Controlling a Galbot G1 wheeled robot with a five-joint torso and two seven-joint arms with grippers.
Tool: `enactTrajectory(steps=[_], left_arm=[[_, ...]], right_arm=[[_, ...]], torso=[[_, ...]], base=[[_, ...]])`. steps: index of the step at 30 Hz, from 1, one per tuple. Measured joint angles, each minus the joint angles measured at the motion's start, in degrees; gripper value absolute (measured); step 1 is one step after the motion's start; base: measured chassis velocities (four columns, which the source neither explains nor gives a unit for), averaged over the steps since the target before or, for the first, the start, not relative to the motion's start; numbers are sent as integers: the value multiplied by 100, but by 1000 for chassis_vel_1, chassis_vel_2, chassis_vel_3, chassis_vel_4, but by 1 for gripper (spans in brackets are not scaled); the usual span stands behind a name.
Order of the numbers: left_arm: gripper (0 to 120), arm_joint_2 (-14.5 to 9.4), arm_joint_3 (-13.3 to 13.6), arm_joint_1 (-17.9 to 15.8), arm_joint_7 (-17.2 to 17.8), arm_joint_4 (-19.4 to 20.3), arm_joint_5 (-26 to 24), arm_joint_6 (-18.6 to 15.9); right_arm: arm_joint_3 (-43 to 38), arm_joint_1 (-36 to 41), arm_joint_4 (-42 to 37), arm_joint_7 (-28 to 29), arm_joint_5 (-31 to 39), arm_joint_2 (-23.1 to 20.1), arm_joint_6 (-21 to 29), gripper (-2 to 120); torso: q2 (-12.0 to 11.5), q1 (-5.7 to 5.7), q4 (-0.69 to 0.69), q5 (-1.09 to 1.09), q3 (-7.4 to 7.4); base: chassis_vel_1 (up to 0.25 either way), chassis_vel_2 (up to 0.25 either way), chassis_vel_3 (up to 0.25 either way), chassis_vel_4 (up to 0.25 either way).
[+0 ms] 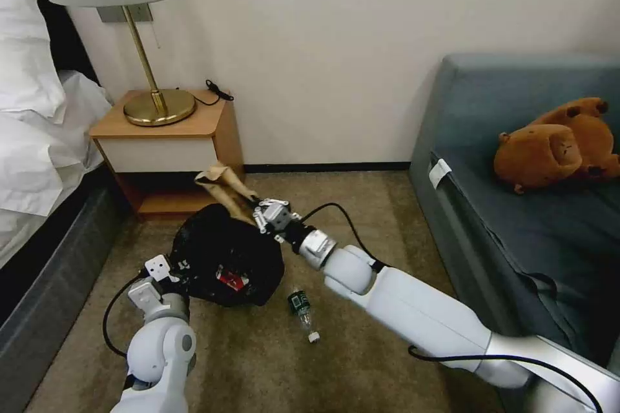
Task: Pick up the trash bin, then pick up the garbage on the floor and place it into the trash bin.
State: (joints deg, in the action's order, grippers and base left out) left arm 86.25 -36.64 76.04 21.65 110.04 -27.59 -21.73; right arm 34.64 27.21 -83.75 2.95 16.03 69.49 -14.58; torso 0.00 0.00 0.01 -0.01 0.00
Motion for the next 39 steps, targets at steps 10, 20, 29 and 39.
enactTrajectory(steps=[10,20,29,39], left_arm=[[1,15,-60,-45,-13,-41,-9,16],[1,25,-34,-67,-15,-72,-8,19],[1,26,-25,-86,-15,-70,-5,20],[1,12,-14,-85,-14,-64,1,13]], right_arm=[[117,372,394,-222,-332,142,-165,0],[4,426,447,-408,-465,93,-191,22],[-47,463,447,-451,-465,47,-197,52],[-460,486,424,-252,-423,131,18,91]], torso=[[0,0,-1,1,0],[0,0,-1,1,0],[0,0,-1,1,0],[0,0,-1,1,0]], base=[[0,0,0,0],[0,0,0,0],[0,0,0,0],[0,0,0,0]])
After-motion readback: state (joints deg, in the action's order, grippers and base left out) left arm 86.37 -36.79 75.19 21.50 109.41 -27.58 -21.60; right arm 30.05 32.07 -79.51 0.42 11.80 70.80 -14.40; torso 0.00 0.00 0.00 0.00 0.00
